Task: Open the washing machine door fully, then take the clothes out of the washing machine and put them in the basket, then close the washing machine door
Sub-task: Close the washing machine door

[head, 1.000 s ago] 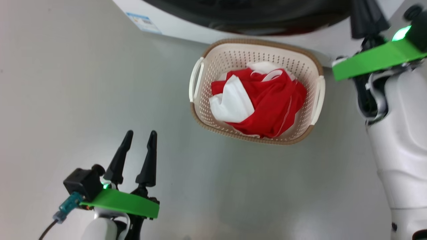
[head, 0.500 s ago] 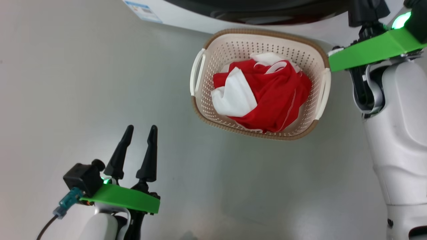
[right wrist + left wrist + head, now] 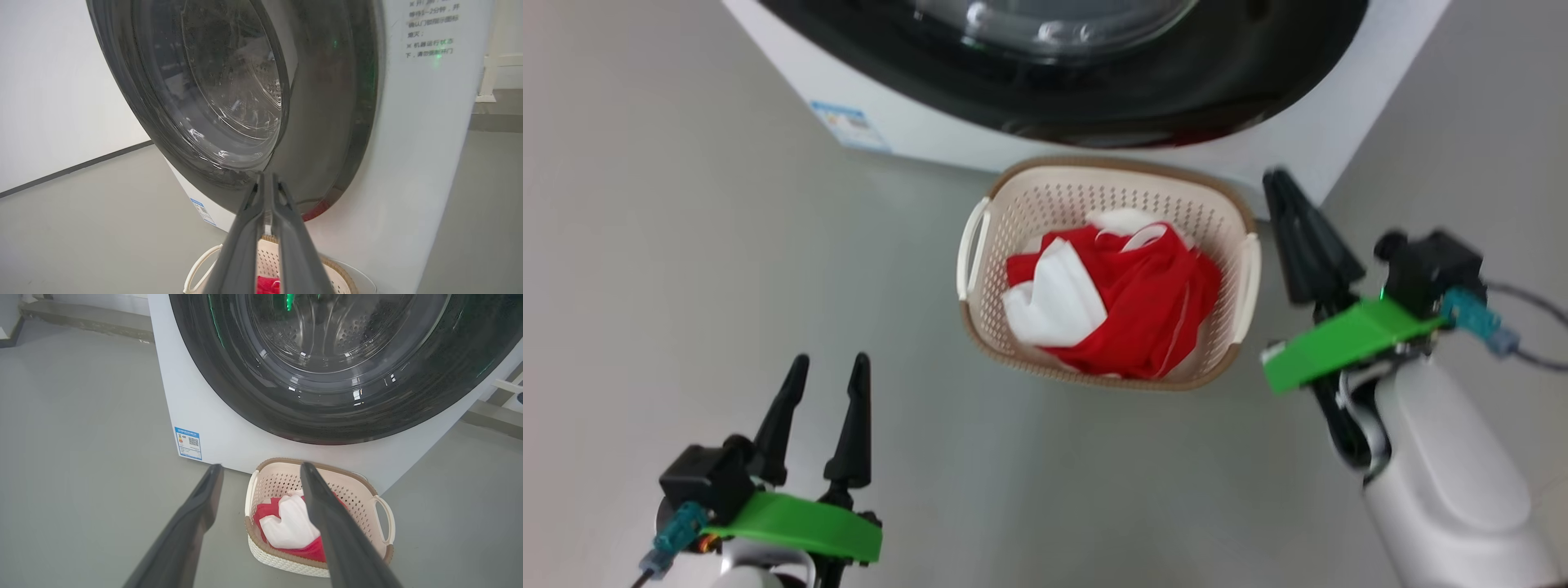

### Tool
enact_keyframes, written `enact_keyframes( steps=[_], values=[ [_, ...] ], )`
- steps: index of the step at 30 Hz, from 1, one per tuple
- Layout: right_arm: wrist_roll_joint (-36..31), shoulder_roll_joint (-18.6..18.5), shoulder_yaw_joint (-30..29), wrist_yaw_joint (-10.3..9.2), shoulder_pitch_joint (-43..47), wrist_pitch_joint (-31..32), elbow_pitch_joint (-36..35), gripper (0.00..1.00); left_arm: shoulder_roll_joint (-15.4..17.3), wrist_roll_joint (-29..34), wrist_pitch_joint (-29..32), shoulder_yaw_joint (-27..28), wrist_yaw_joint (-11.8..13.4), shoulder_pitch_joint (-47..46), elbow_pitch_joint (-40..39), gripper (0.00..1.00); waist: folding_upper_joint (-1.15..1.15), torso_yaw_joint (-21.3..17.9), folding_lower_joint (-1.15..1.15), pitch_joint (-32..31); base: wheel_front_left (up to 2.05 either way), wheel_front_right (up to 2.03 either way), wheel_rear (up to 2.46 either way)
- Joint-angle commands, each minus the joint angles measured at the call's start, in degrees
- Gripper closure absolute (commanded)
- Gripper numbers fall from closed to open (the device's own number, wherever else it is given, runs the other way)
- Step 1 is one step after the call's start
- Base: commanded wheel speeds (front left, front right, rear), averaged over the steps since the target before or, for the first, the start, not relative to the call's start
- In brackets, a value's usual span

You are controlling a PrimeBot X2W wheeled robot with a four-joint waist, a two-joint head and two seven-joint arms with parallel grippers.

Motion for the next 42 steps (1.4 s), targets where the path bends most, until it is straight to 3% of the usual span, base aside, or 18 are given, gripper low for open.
enact_keyframes(
  steps=[1, 2, 14, 34, 42],
  values=[
    [0.61, 1.04, 1.59, -0.05, 2.40, -0.31, -2.00, 0.09, 1.49, 0.90, -0.29, 2.51, -0.31, 1.41, -1.12, 0.00, 0.00, -3.09, 0.00, -4.37, 0.00, 0.00, 0.00],
    [0.79, 0.95, 1.66, -0.05, 3.77, -0.31, -2.39, 0.00, 1.49, 1.29, -0.29, 2.76, -0.31, 1.90, -1.16, 0.00, 0.00, -3.55, 0.00, -5.23, 0.00, 0.00, 0.00],
    [2.82, -0.02, 0.30, -0.05, 17.42, -0.31, -6.67, 0.00, 2.41, 5.02, -0.29, 4.70, -0.31, 8.22, -2.70, 0.00, 0.00, -8.73, 0.00, -13.44, 0.00, 0.00, 0.00],
    [4.02, -0.91, -6.91, -0.05, 32.95, -0.31, -12.19, 0.00, 5.92, 4.99, -0.29, 2.64, -0.31, 14.40, -8.02, 0.00, 0.00, -14.32, 0.00, -20.05, 0.00, 0.00, 0.00],
    [4.19, -1.22, -8.93, -0.05, 36.92, -0.31, -13.24, 0.00, 5.68, 5.28, -0.29, 3.61, -0.31, 16.78, -9.54, 0.00, 0.00, -15.34, 0.00, -21.76, 0.00, 0.00, 0.00]
  ],
)
